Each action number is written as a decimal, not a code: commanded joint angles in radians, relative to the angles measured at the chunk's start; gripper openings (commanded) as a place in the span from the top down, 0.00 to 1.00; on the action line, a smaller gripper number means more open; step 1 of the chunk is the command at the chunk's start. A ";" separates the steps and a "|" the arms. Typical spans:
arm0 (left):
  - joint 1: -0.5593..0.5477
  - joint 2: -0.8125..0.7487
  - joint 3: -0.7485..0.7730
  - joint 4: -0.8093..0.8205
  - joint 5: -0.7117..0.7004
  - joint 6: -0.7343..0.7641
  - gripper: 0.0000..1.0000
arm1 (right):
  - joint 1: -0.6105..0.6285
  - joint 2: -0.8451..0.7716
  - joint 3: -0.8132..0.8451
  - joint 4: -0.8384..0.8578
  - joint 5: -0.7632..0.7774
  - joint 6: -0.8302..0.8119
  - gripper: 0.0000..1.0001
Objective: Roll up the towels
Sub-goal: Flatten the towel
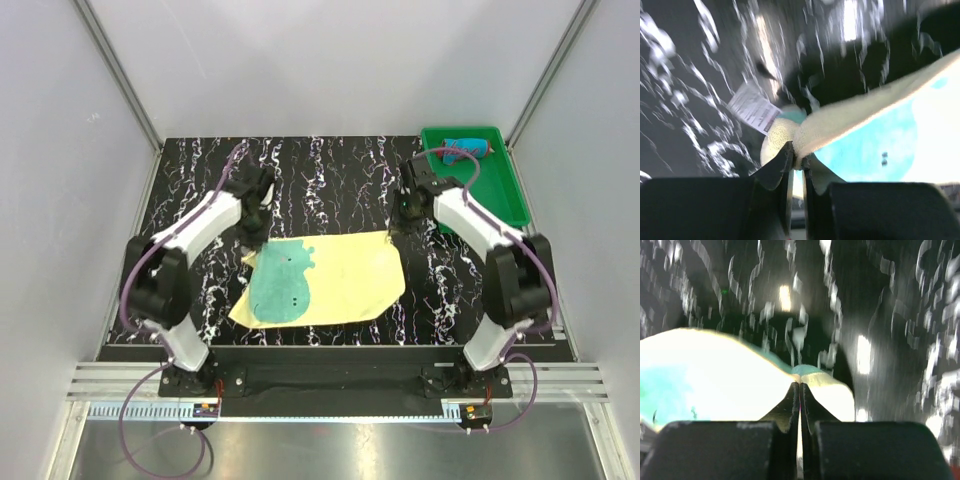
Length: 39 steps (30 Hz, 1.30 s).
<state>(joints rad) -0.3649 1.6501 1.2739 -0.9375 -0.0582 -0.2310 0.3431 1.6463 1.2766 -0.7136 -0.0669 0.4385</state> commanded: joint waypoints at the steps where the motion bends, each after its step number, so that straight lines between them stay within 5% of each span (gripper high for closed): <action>1: 0.004 0.117 0.154 0.043 -0.140 0.032 0.87 | -0.047 0.140 0.142 0.082 0.033 -0.049 1.00; 5: 0.015 0.290 0.303 0.009 -0.202 0.035 0.80 | -0.079 0.295 0.257 0.083 0.019 -0.067 1.00; 9: 0.027 0.483 0.508 -0.052 -0.293 0.042 0.52 | -0.104 0.411 0.398 0.043 -0.003 -0.066 1.00; 10: 0.032 0.511 0.542 -0.079 -0.320 0.042 0.35 | -0.105 0.432 0.447 0.042 -0.019 -0.063 0.96; 11: 0.046 0.536 0.571 -0.092 -0.356 0.041 0.30 | -0.105 0.443 0.473 0.039 -0.043 -0.063 0.83; 12: 0.055 0.569 0.617 -0.119 -0.365 0.027 0.27 | -0.105 0.452 0.498 0.025 -0.051 -0.066 0.46; 16: 0.070 0.472 0.528 -0.060 -0.351 -0.002 0.20 | -0.105 0.396 0.489 0.015 -0.005 -0.080 0.23; 17: 0.069 0.429 0.486 -0.034 -0.350 -0.007 0.12 | -0.104 0.368 0.459 0.023 0.024 -0.080 0.21; 21: 0.067 0.213 0.357 0.028 -0.362 -0.042 0.10 | -0.105 0.158 0.238 0.087 0.052 -0.060 0.17; 22: 0.066 0.183 0.329 0.031 -0.371 -0.047 0.01 | -0.105 0.120 0.193 0.103 0.044 -0.040 0.16; 27: 0.060 0.028 0.191 0.045 -0.356 -0.068 0.01 | -0.105 -0.100 -0.105 0.177 0.009 0.025 0.16; 39: -0.039 -0.263 -0.132 0.123 -0.246 -0.053 0.01 | -0.104 -0.125 -0.370 0.292 -0.114 0.111 0.28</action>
<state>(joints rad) -0.4099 1.4860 1.1858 -0.8848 -0.3367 -0.2878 0.2356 1.5131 0.9249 -0.5121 -0.1234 0.5083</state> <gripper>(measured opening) 0.984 0.723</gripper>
